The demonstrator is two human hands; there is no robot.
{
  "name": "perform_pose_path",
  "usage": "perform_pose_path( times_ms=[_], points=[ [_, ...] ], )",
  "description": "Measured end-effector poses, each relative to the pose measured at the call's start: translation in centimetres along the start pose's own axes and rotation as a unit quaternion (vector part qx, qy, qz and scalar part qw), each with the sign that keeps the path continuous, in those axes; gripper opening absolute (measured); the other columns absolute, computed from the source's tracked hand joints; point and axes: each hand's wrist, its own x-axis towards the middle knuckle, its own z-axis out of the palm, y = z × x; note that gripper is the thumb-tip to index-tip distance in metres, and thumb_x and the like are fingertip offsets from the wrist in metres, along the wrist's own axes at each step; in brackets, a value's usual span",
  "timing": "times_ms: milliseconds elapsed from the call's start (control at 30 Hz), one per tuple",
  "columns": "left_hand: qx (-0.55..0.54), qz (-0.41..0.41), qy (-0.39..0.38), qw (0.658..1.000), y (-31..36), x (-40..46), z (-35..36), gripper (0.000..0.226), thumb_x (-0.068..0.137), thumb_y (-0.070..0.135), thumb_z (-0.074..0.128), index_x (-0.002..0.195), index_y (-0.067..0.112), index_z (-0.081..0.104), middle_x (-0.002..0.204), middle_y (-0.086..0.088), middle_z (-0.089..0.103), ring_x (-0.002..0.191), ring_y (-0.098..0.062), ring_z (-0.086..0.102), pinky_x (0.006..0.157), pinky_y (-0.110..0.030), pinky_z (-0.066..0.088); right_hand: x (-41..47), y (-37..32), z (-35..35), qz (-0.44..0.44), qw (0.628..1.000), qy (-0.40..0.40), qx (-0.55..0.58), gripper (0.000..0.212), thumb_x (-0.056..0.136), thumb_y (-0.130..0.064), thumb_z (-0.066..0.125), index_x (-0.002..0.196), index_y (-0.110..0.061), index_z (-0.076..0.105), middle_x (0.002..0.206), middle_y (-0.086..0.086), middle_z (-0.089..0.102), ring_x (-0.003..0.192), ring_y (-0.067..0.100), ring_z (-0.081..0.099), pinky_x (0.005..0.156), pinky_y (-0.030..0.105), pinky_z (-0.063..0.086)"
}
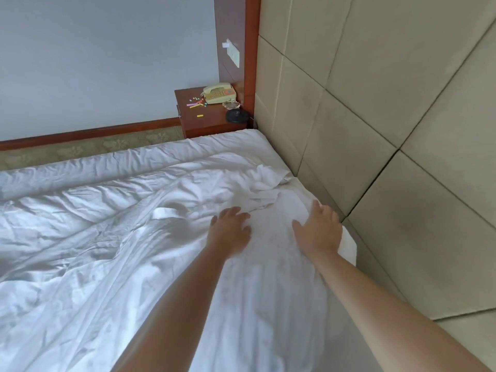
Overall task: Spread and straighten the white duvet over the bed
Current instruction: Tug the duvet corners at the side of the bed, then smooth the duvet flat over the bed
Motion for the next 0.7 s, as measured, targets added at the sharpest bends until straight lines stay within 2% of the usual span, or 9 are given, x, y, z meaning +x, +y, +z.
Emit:
perform_pose_path(
  times_ms=[67,167,267,367,467,533,600,667,700],
  points=[
    [0.006,0.016,0.006,1.000,1.6,-2.0,0.0,0.037,0.096,0.028,0.040,0.131,0.025,0.052,0.150,0.003,0.035,0.139,-0.018,0.027,0.112,-0.037,0.023,-1.6,1.3,-1.2,0.019,0.999,0.015,0.041,0.048,0.089,-0.043,0.053,0.126,-0.012,0.050,0.124,0.009,0.050,0.116,0.028,0.044,0.096,0.036,0.037],
    [0.006,0.019,0.043,0.999,2.7,-5.3,0.4,0.030,0.096,0.024,0.038,0.118,0.020,0.059,0.133,0.002,0.048,0.127,-0.020,0.041,0.102,-0.036,0.030,-5.8,2.9,-1.9,-0.031,0.994,0.064,0.078,0.032,0.089,-0.045,0.055,0.098,-0.015,0.064,0.101,0.002,0.057,0.099,0.023,0.050,0.079,0.032,0.040],
    [-0.001,0.023,0.091,0.996,3.6,-9.1,1.1,0.029,0.097,0.023,0.037,0.117,0.020,0.059,0.131,0.002,0.050,0.123,-0.021,0.044,0.103,-0.034,0.031,-10.9,3.7,-1.6,0.021,0.987,-0.035,0.155,0.039,0.087,-0.054,0.050,0.068,-0.020,0.051,0.070,-0.005,0.055,0.071,0.018,0.054,0.057,0.028,0.036],
    [-0.001,0.023,0.085,0.996,4.4,-12.6,1.8,0.033,0.094,0.016,0.042,0.124,0.018,0.055,0.142,0.000,0.043,0.131,-0.021,0.038,0.107,-0.033,0.027,-14.9,4.6,-0.7,0.018,0.950,-0.193,0.246,0.030,0.087,-0.049,0.052,0.066,-0.028,0.053,0.066,-0.008,0.058,0.066,0.014,0.059,0.058,0.026,0.042],
    [0.011,0.019,0.073,0.997,5.2,-15.2,2.0,0.045,0.090,0.013,0.046,0.134,0.020,0.047,0.150,0.000,0.034,0.138,-0.019,0.028,0.113,-0.033,0.020,-16.9,5.8,-0.2,0.033,0.898,-0.264,0.350,0.019,0.093,-0.032,0.051,0.092,-0.020,0.066,0.075,-0.009,0.060,0.071,0.010,0.059,0.065,0.023,0.045],
    [0.019,0.020,0.058,0.998,5.8,-16.6,1.9,0.049,0.091,0.018,0.047,0.139,0.022,0.042,0.153,0.000,0.027,0.141,-0.017,0.022,0.116,-0.032,0.016,-17.1,6.8,-0.2,0.126,0.859,-0.251,0.428,0.029,0.098,-0.024,0.041,0.114,-0.008,0.060,0.086,-0.002,0.057,0.078,0.015,0.055,0.069,0.024,0.042],
    [0.032,0.039,0.043,0.998,6.4,-17.9,1.7,0.051,0.092,0.033,0.044,0.142,0.023,0.039,0.155,0.001,0.025,0.142,-0.017,0.022,0.117,-0.033,0.015,-15.9,8.1,-0.9,0.188,0.857,-0.190,0.440,0.037,0.101,-0.022,0.036,0.121,0.003,0.054,0.096,0.010,0.053,0.086,0.022,0.051,0.075,0.027,0.038],
    [0.078,0.087,0.015,0.993,6.9,-19.2,1.6,0.071,0.084,0.060,0.028,0.145,0.025,0.035,0.156,0.002,0.024,0.143,-0.017,0.021,0.118,-0.038,0.013,-13.5,8.5,-4.0,0.150,0.884,-0.097,0.432,0.037,0.102,-0.023,0.037,0.115,0.005,0.057,0.099,0.015,0.053,0.091,0.023,0.051,0.077,0.028,0.038],
    [0.096,0.107,0.002,0.990,7.3,-19.8,1.5,0.082,0.078,0.068,0.022,0.148,0.026,0.028,0.157,0.003,0.021,0.144,-0.018,0.019,0.119,-0.041,0.010,-12.2,7.8,-6.5,0.118,0.890,-0.039,0.439,0.035,0.102,-0.025,0.039,0.098,0.003,0.059,0.090,0.012,0.053,0.084,0.021,0.050,0.073,0.025,0.037]
  ],
)
